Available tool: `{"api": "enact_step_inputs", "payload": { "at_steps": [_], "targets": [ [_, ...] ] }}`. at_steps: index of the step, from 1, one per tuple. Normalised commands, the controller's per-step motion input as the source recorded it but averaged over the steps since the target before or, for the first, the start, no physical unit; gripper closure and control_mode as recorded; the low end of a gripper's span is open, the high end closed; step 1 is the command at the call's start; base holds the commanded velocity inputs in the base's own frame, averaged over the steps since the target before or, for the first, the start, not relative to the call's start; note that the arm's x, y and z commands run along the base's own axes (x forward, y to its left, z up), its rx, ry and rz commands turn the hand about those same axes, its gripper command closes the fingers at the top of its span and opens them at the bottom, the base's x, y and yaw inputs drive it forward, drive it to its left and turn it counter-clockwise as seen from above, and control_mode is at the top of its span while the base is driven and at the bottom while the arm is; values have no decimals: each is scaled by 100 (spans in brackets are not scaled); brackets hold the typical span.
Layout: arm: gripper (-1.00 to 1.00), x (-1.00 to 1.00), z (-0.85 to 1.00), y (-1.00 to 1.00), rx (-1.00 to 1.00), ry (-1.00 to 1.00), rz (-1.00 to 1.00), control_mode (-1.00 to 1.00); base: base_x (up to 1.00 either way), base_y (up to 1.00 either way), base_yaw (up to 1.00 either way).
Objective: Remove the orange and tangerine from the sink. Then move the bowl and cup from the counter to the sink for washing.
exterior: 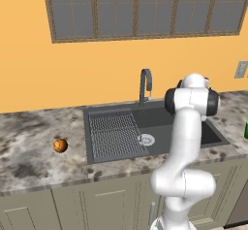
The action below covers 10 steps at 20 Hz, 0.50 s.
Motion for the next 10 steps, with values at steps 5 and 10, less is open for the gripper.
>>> {"api": "enact_step_inputs", "payload": {
  "at_steps": [5,10],
  "targets": [
    [100,-19,43,-10,-10,-1,0,-100,0,0,0],
    [100,-15,34,-19,-9,-3,2,-100,0,0,0]
  ]
}}
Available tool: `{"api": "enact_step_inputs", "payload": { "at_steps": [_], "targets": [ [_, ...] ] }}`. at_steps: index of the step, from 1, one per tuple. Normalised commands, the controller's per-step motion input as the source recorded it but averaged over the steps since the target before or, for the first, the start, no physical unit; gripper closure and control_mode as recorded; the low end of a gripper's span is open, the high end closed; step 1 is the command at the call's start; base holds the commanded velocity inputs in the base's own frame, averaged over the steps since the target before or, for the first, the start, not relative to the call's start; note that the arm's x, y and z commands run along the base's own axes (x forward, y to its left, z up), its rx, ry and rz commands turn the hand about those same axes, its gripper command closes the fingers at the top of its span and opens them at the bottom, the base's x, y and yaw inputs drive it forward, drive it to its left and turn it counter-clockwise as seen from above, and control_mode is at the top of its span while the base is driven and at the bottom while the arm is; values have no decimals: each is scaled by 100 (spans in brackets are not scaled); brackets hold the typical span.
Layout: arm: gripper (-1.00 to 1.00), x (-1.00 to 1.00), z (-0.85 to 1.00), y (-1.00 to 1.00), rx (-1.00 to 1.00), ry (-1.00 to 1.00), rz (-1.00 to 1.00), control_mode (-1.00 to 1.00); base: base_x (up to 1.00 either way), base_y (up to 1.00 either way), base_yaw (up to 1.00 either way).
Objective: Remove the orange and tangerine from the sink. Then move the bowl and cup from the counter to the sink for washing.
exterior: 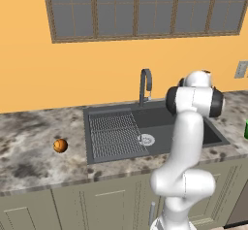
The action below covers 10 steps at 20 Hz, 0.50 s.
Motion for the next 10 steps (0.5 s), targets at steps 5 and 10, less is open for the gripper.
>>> {"api": "enact_step_inputs", "payload": {
  "at_steps": [5,10],
  "targets": [
    [100,-15,28,-20,-9,-6,1,-100,0,0,0],
    [100,-2,11,-25,-4,-10,0,-100,0,0,0]
  ]
}}
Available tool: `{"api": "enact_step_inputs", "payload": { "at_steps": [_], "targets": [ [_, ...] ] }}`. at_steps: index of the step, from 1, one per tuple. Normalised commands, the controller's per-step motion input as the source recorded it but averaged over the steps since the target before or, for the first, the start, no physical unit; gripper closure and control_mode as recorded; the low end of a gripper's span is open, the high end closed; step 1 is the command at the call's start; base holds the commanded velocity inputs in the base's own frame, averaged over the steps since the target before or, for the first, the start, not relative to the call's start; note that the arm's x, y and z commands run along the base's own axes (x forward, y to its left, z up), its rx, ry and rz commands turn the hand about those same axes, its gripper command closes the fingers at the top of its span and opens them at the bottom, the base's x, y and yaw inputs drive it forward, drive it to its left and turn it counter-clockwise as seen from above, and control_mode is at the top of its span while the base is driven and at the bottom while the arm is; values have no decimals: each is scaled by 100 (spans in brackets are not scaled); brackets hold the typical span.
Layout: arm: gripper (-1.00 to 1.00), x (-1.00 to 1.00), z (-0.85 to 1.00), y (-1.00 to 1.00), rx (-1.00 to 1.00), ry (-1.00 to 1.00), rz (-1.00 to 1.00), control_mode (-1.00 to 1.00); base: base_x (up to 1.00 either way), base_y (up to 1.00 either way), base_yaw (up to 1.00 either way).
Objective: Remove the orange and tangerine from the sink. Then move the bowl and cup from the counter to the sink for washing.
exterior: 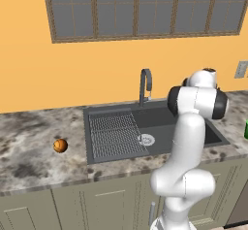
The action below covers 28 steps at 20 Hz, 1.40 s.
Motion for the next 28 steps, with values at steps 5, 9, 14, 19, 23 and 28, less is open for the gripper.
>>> {"api": "enact_step_inputs", "payload": {
  "at_steps": [5,9,14,19,23,28],
  "targets": [
    [100,0,5,-24,0,-7,0,-100,0,0,0],
    [100,0,5,-32,-1,-9,1,-100,0,0,0],
    [100,0,8,-36,-3,-5,1,-100,0,0,0],
    [100,-1,4,-40,-3,-1,0,-100,0,0,0],
    [100,-4,0,-37,0,0,0,-100,0,0,0],
    [100,-2,-3,-25,0,0,2,-100,0,0,0]
  ]
}}
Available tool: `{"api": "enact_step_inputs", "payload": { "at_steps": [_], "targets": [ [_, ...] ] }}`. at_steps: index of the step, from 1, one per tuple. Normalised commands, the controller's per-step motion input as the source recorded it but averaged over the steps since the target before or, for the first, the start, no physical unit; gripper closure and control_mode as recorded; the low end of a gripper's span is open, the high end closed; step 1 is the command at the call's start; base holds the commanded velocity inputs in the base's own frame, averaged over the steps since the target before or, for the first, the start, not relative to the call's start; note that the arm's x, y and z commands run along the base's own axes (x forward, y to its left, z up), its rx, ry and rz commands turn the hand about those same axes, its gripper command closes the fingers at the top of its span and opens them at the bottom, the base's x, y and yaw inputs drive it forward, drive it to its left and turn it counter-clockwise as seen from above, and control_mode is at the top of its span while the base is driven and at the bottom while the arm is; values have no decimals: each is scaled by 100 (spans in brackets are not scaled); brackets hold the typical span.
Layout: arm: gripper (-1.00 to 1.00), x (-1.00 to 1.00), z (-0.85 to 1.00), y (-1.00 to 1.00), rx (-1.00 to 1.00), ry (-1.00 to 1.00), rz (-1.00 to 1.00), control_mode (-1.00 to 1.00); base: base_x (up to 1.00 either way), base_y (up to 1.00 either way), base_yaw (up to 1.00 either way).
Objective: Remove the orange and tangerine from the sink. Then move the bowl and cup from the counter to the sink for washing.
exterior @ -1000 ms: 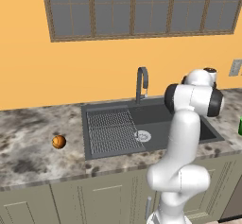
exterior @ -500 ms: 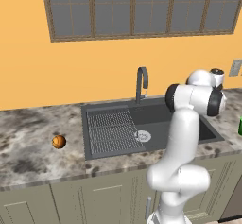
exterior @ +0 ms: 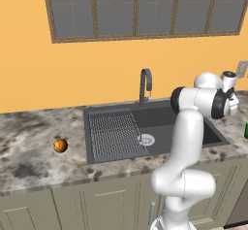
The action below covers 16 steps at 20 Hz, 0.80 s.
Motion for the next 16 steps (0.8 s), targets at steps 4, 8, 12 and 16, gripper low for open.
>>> {"api": "enact_step_inputs", "payload": {
  "at_steps": [4,8,12,16],
  "targets": [
    [100,0,-8,-16,0,0,2,-100,0,0,0],
    [100,0,-17,-4,0,0,2,-100,0,0,0],
    [100,0,-17,-5,0,0,4,-100,0,0,0],
    [100,0,-13,-10,0,1,3,-100,0,0,0]
  ]
}}
